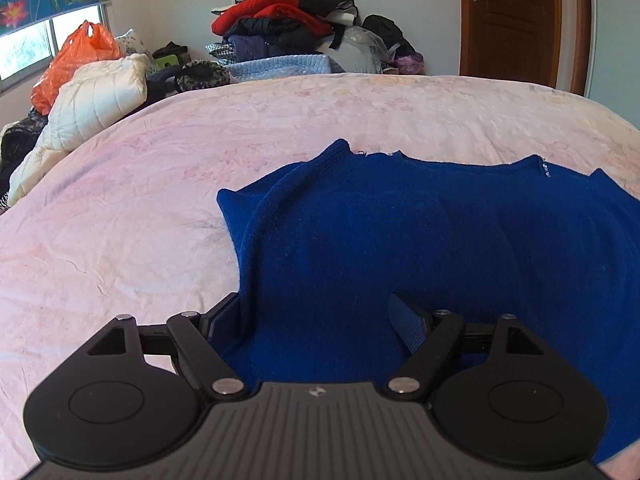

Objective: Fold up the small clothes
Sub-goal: 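Raise both open grippers away from the folded sweater, then move both grippers to the folded sweater's edge and close on it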

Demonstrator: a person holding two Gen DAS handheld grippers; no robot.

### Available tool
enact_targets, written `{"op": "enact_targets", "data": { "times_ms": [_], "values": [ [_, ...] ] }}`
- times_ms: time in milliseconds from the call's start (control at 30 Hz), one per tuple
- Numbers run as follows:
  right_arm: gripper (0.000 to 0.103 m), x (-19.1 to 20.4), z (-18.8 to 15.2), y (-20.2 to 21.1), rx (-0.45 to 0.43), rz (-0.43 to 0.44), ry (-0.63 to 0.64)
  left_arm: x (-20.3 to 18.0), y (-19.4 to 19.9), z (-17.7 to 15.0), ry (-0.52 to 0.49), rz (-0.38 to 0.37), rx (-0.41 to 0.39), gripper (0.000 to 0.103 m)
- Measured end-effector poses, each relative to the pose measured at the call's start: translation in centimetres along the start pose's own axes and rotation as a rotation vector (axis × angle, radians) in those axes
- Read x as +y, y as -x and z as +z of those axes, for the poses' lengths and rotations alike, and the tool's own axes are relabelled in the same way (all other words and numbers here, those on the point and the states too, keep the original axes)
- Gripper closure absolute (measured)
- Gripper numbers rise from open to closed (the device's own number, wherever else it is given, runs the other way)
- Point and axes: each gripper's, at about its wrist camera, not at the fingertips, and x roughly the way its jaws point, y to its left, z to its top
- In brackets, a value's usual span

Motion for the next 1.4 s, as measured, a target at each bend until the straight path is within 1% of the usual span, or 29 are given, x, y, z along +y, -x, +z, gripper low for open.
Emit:
{"op": "enact_targets", "data": {
  "times_ms": [33, 333, 500, 600, 667, 800, 867, 933, 967, 1033, 1067, 1133, 1233, 1333, 1400],
  "values": [
    [0.000, 0.0, -0.2, 0.0, 0.001, -0.004, 0.008, 0.0, 0.0, -0.1, -0.002, 0.002, 0.001, 0.022],
    [0.001, 0.6, -1.3, 0.0, -0.018, -0.032, 0.066, 0.4, -0.1, -0.7, -0.007, 0.006, 0.004, 0.017],
    [0.001, 0.7, -1.6, 0.0, -0.031, -0.038, 0.075, 0.6, 0.2, -1.6, -0.017, 0.004, -0.017, 0.015],
    [0.001, 0.9, -1.6, 0.1, -0.028, -0.047, 0.082, 1.2, 0.8, -2.3, -0.028, -0.011, -0.030, 0.015],
    [0.000, 1.2, -1.7, 0.0, -0.023, -0.059, 0.096, 2.1, 1.3, -2.6, -0.035, -0.027, -0.026, 0.015],
    [0.000, 1.4, -1.5, 0.0, -0.006, -0.054, 0.131, 5.3, 1.7, -1.8, 0.028, -0.062, 0.025, 0.014],
    [0.000, 1.5, -1.1, 0.3, 0.009, -0.047, 0.166, 7.1, 1.7, -1.0, 0.054, -0.072, 0.014, 0.014],
    [0.000, 1.7, -0.4, 1.0, -0.004, -0.053, 0.162, 8.4, 1.5, 0.2, 0.062, -0.085, 0.005, 0.014],
    [0.000, 2.0, 0.1, 1.5, -0.028, -0.057, 0.155, 8.9, 1.2, 1.0, 0.073, -0.099, 0.005, 0.014],
    [0.000, 3.0, 1.1, 2.6, -0.082, -0.050, 0.159, 9.6, 0.2, 2.4, 0.099, -0.165, 0.011, 0.014],
    [0.000, 4.0, 1.6, 3.1, -0.103, -0.036, 0.177, 9.8, -0.5, 3.0, 0.111, -0.201, 0.022, 0.014],
    [0.000, 6.3, 2.4, 3.5, -0.118, 0.005, 0.234, 10.2, -2.6, 4.1, 0.144, -0.270, 0.060, 0.014],
    [0.000, 10.9, 2.7, 3.4, -0.087, 0.090, 0.364, 11.2, -5.3, 5.1, 0.224, -0.333, 0.101, 0.014],
    [0.000, 15.9, 1.4, 3.0, -0.046, 0.164, 0.499, 12.5, -7.5, 5.6, 0.318, -0.408, 0.146, 0.014],
    [0.001, 18.8, 0.2, 2.6, -0.019, 0.191, 0.588, 13.3, -8.6, 5.7, 0.379, -0.460, 0.175, 0.014]
  ]
}}
